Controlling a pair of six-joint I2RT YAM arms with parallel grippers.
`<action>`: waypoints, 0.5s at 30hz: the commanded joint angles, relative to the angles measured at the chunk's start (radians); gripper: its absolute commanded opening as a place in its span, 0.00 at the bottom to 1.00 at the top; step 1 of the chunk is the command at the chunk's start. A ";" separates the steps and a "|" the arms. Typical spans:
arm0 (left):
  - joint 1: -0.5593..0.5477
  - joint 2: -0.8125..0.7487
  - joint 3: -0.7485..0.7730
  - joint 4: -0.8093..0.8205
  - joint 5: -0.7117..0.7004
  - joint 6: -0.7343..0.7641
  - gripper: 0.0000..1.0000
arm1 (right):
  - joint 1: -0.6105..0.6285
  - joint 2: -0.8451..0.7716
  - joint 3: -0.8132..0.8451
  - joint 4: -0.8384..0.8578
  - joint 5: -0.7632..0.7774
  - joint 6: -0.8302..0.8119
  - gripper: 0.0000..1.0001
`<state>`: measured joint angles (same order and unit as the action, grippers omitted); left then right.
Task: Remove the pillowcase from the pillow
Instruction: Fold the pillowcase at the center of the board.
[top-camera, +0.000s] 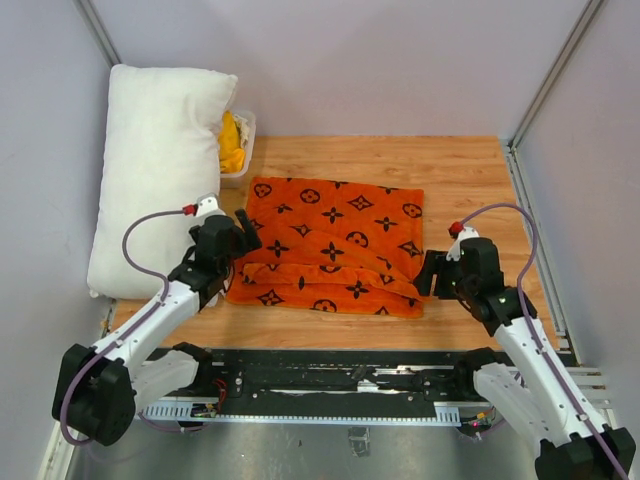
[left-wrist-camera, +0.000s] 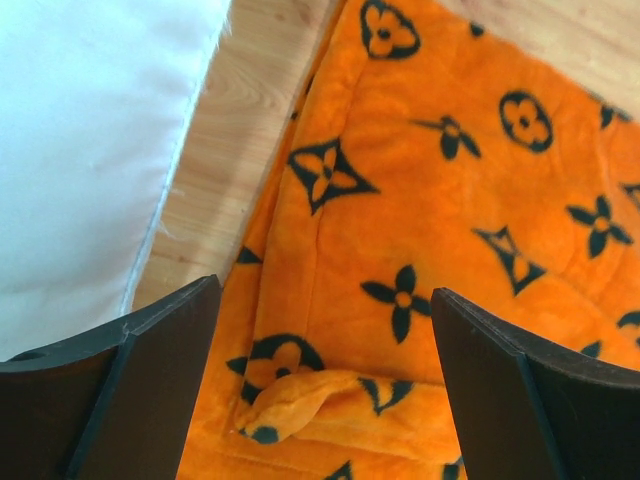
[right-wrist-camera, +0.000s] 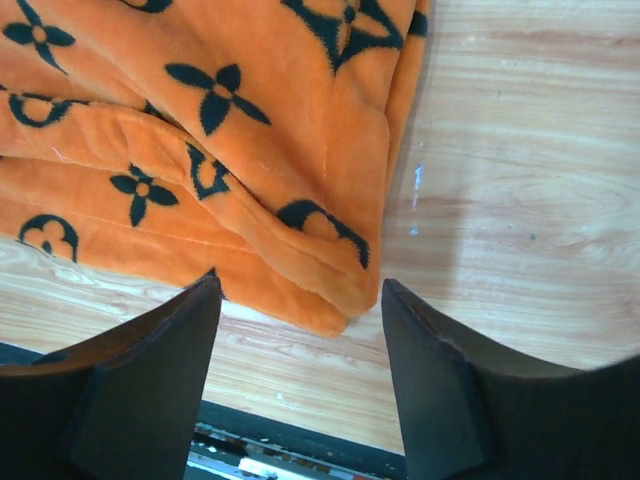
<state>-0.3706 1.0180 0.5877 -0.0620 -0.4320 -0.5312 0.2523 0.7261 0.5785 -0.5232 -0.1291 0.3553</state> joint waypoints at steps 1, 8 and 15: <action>-0.019 0.016 -0.044 -0.003 0.036 -0.001 0.86 | -0.009 0.000 0.033 0.000 0.043 0.021 0.71; -0.025 0.010 -0.101 -0.039 0.068 -0.003 0.82 | -0.009 0.108 0.018 0.055 -0.002 0.043 0.73; -0.027 0.014 -0.161 -0.015 0.117 -0.019 0.80 | -0.009 0.190 -0.011 0.081 0.004 0.068 0.72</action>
<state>-0.3897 1.0340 0.4538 -0.1028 -0.3500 -0.5404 0.2523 0.8906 0.5850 -0.4675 -0.1230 0.3977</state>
